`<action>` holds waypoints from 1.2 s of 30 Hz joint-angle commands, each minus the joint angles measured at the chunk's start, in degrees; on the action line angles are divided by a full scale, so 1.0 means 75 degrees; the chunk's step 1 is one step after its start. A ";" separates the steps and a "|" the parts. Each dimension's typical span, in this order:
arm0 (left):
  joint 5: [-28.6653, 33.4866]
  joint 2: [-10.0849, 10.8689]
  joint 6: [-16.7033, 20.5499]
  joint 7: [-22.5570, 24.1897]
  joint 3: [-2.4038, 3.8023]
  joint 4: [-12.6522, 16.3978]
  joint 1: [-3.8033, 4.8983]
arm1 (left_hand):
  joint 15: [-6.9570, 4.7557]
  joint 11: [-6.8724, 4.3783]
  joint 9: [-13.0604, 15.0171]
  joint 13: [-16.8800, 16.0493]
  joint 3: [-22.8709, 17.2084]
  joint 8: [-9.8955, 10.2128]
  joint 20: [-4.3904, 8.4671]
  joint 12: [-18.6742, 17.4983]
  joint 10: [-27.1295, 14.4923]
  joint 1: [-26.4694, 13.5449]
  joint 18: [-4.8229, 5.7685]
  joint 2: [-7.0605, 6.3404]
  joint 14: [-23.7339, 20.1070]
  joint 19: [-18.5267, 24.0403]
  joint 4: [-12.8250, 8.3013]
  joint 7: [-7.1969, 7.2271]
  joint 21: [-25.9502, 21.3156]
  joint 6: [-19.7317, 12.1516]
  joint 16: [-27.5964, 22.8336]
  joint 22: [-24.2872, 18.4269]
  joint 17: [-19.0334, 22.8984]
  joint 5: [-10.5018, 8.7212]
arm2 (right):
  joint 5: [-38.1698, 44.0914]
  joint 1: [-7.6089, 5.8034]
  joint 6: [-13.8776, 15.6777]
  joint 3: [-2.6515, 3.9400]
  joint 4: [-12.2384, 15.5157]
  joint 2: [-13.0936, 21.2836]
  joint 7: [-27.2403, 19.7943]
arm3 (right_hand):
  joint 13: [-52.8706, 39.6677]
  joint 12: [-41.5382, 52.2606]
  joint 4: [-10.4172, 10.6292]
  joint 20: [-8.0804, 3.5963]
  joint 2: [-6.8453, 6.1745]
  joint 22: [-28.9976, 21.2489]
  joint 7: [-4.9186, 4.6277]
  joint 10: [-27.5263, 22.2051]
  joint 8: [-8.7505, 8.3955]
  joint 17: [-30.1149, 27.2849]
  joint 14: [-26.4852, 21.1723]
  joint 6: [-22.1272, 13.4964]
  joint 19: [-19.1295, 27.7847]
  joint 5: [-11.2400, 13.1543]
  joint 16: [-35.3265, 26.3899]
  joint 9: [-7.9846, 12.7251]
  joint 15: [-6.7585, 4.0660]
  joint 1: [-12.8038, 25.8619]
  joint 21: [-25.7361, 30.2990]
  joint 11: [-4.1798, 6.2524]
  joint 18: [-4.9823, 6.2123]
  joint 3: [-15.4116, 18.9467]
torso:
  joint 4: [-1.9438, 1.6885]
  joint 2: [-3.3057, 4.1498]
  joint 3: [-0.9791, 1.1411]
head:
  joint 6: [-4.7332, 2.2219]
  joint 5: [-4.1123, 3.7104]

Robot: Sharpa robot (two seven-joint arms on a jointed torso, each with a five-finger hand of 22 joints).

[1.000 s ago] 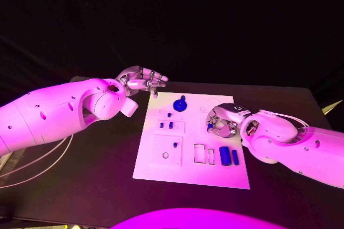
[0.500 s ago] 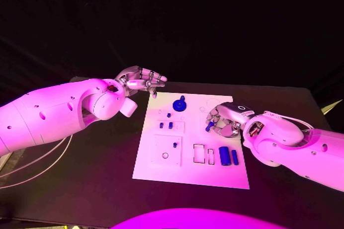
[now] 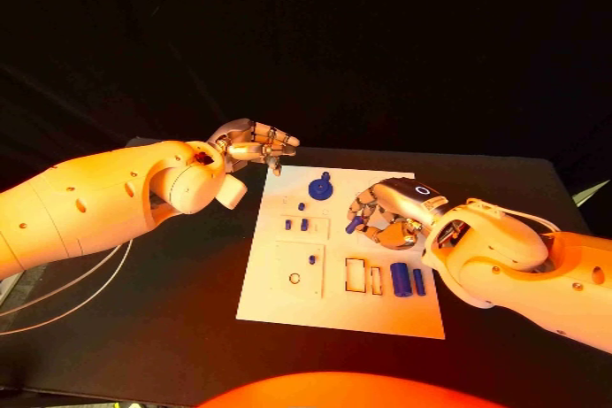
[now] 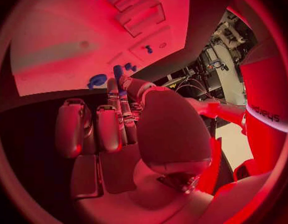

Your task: Assemble the parts on the task board

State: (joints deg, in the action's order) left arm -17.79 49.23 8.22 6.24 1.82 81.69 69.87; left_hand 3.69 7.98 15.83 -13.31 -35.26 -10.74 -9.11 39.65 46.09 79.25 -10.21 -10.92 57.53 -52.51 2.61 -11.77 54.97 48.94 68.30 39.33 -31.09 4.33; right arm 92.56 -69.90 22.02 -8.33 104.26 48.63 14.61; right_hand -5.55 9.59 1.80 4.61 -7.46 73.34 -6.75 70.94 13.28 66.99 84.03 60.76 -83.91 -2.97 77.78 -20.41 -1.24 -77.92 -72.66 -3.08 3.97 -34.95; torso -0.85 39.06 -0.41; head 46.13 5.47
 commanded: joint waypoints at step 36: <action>0.0010 -0.0166 -0.0157 0.0014 -0.0028 -0.0065 0.0005 | 0.0010 -0.0001 -0.0014 0.0024 0.0013 0.0044 -0.0005 0.0051 -0.0052 -0.0049 -0.0054 0.0058 0.0045 -0.0065 0.0095 -0.0012 -0.0037 0.0003 0.0040 -0.0025 -0.0014 -0.0019 | 0.0595 0.1074 -0.0303 -0.0147 -0.0590 -0.1730 0.0058 | -0.0013 -0.0073 -0.0047 -0.0072 0.0014 0.0007 -0.0014 0.0064 0.0229 -0.0030 0.0225 0.0018 0.0001 -0.0044 0.0006 -0.0332 -0.0054 0.0063 -0.0026 0.0013 0.0037 -0.0042 | -0.0012 0.0025 -0.0002 | 0.0200 0.0250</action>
State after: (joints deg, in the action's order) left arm -17.78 48.06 7.93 6.14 1.57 81.08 69.86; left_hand 3.68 7.98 15.79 -13.22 -35.18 -10.74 -9.12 39.65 46.09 79.25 -10.21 -10.92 57.53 -52.51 3.02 -11.77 54.97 48.94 68.30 39.18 -31.13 4.33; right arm 95.79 -61.92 21.30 -9.42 99.87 35.77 14.17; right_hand -5.56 9.18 1.57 4.40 -7.66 73.34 -6.95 71.17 13.33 66.68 84.03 60.43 -83.70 -3.10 77.78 -20.42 -1.24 -77.74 -72.66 -3.08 3.97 -35.04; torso -0.97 39.24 -0.41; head 47.58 7.29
